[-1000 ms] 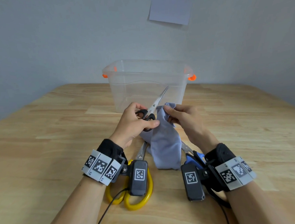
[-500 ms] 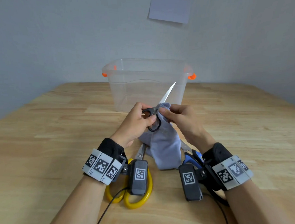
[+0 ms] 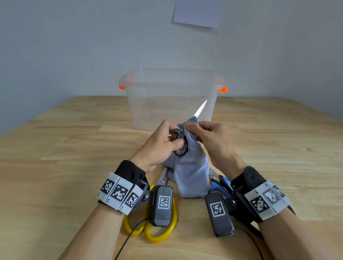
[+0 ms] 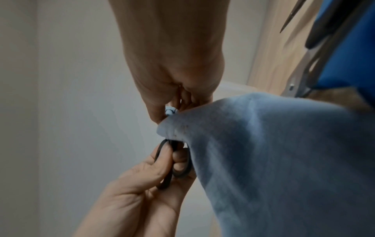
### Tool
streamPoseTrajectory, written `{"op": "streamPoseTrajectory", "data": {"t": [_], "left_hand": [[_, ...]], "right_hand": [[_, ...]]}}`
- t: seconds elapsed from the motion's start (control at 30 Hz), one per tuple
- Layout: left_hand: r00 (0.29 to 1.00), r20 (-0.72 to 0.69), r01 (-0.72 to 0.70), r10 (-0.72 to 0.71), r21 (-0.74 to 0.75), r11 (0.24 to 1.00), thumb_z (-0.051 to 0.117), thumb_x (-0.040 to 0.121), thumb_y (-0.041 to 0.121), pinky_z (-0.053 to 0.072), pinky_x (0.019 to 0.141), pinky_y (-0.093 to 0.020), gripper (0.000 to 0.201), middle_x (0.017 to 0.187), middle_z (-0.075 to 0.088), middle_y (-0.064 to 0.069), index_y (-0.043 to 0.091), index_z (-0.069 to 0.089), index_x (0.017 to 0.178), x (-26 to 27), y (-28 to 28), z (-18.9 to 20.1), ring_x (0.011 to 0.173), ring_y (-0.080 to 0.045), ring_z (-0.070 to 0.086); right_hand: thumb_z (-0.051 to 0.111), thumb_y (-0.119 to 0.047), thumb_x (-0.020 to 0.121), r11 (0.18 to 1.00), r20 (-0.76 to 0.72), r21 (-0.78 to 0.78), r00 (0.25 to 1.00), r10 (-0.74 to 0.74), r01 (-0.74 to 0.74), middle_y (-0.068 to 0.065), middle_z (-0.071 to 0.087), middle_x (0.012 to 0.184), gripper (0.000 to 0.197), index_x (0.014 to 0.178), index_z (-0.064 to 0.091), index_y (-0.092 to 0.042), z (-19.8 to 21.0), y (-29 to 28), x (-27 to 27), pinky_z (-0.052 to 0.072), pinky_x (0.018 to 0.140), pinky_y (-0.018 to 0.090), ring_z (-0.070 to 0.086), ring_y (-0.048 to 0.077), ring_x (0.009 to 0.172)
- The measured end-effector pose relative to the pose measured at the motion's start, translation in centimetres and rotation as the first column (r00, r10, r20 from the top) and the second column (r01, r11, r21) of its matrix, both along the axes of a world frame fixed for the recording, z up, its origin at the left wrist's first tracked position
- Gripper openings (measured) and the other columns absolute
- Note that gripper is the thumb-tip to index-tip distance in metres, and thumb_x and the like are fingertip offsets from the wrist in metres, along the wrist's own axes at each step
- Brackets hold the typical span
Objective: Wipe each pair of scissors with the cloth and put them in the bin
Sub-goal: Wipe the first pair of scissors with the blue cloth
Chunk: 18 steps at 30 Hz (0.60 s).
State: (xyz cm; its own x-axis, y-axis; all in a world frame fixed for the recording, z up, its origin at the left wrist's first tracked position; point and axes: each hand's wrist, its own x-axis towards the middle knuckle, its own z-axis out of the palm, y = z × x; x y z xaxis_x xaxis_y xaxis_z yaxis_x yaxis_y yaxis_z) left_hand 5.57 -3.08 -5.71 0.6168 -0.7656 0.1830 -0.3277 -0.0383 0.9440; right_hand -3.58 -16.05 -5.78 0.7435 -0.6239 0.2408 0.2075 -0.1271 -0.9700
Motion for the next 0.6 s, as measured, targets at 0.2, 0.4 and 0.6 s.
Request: {"op": "streamPoseTrajectory", "data": {"t": [0.2, 0.4, 0.6], "left_hand": [[1.0, 0.03, 0.002, -0.002, 0.013, 1.0, 0.058, 0.094, -0.003, 0.044, 0.082, -0.032, 0.024, 0.092, 0.055, -0.007, 0.017, 0.044, 0.095, -0.2, 0.1, -0.1, 0.087, -0.016, 0.055], [0.999, 0.037, 0.009, -0.009, 0.002, 1.0, 0.059, 0.093, -0.004, 0.042, 0.079, -0.029, 0.024, 0.088, 0.051, -0.005, 0.016, 0.045, 0.093, -0.3, 0.2, 0.1, 0.083, -0.014, 0.051], [0.999, 0.04, 0.007, -0.007, -0.009, 1.0, 0.058, 0.092, -0.007, 0.04, 0.071, -0.018, 0.026, 0.076, 0.048, 0.004, 0.017, 0.046, 0.089, -0.3, 0.2, 0.0, 0.063, 0.001, 0.046]], "right_hand": [[0.078, -0.027, 0.082, 0.997, 0.01, 0.051, 0.998, -0.064, 0.063, 0.034, 0.068, 0.093, 0.033, 0.081, 0.074, 0.006, -0.4, -0.3, 0.5, 0.052, 0.09, 0.06, 0.068, 0.041, 0.085], [0.074, -0.018, 0.088, 0.993, 0.054, 0.095, 0.995, -0.082, 0.077, 0.027, 0.07, 0.084, 0.03, 0.083, 0.071, 0.011, -0.3, -0.8, 0.3, 0.054, 0.082, 0.049, 0.066, 0.035, 0.077], [0.072, -0.016, 0.089, 0.987, 0.097, 0.136, 0.991, -0.097, 0.083, 0.017, 0.062, 0.073, 0.03, 0.082, 0.068, 0.013, -0.3, -1.2, 0.3, 0.051, 0.071, 0.036, 0.06, 0.026, 0.072]]}}
